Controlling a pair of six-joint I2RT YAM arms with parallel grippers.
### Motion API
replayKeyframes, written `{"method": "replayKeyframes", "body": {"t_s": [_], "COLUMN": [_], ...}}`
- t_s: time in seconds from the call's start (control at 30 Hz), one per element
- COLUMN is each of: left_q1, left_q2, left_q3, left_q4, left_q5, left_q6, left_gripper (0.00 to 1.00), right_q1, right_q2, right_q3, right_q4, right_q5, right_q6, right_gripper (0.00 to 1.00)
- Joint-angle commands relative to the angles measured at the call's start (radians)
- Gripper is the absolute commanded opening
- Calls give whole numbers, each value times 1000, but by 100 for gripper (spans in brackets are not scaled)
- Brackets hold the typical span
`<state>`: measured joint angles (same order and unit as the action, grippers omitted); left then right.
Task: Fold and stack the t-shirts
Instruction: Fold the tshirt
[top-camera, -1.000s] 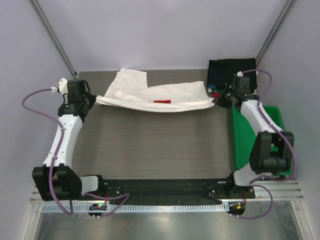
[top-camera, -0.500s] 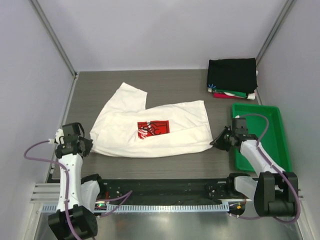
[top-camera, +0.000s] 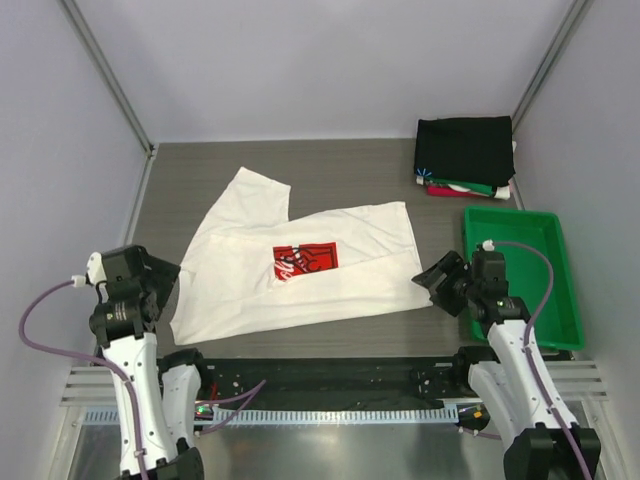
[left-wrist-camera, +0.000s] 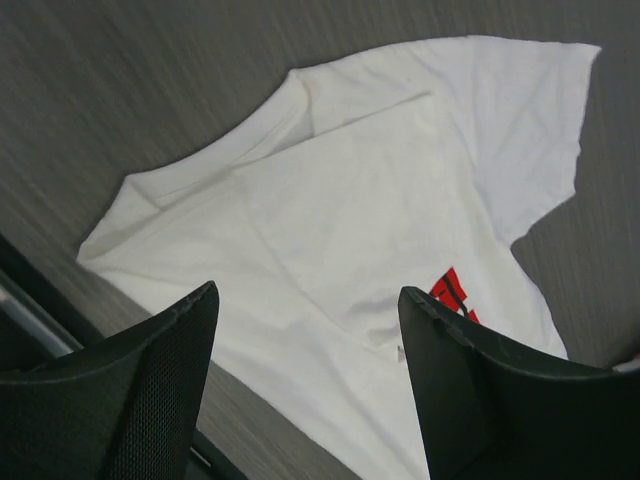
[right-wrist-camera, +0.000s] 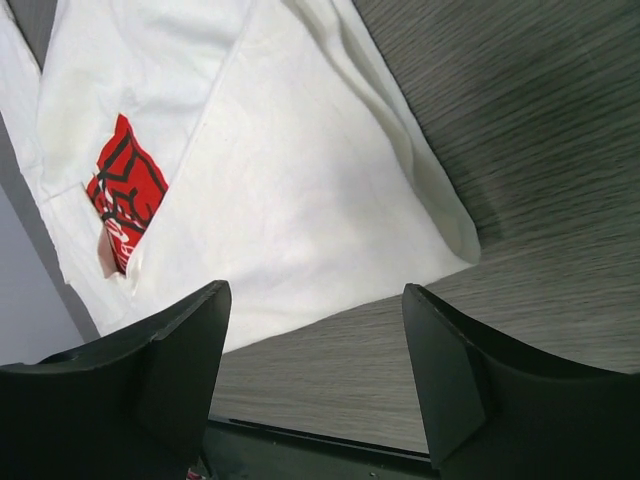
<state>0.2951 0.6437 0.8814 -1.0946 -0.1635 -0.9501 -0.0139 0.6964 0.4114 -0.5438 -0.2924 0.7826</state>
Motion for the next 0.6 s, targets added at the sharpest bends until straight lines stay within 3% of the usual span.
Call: {"method": "replayKeyframes", "body": {"t_s": [0.0, 0.07, 0.2, 0.3, 0.47, 0.57], "left_q1": [3, -4, -152, -188, -195, -206], "left_q2": [65, 202, 495, 759, 1168, 1324], "left_q3": [33, 77, 293, 474, 755, 929], "left_q4": [186, 254, 331, 400, 490, 529], "left_q5": [209, 248, 121, 125, 127, 142], "left_q6": [160, 189, 319, 356, 386, 415], "left_gripper": [73, 74, 76, 76, 72, 71], "right_q1": [14, 70, 331, 444, 483, 491], "right_q2": [15, 64, 216, 267, 240, 215], "right_q3": [82, 127, 216, 207, 117, 84], "right_q4": [21, 47, 67, 184, 309, 340], "right_q5": [2, 59, 360, 433, 510, 512], "right_q6": [7, 0, -3, 20, -20, -20], "right_gripper": [76, 76, 79, 80, 80, 79]}}
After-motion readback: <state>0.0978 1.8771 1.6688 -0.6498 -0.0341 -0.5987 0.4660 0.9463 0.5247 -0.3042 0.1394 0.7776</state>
